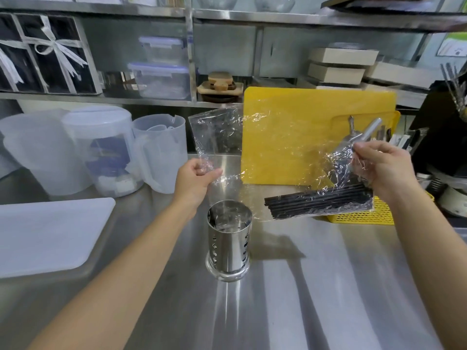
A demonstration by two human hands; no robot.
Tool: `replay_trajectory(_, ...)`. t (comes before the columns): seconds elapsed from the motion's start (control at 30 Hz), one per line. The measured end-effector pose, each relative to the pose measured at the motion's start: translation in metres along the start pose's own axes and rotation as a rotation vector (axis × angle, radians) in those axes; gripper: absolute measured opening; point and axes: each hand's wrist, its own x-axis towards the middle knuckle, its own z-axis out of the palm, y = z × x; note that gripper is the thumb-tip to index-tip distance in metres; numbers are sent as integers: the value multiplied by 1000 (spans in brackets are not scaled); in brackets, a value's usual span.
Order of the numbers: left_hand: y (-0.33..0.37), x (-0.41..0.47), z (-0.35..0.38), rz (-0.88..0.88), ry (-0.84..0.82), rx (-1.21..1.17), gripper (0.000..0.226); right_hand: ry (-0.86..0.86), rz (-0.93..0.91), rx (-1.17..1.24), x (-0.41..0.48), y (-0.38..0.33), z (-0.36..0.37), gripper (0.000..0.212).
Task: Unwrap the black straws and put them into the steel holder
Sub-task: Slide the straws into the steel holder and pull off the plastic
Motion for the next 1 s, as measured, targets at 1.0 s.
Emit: replay_trajectory(1.0,-10,-20,-6,28,51,-74,31,-16,33,-68,-3,-11,14,13)
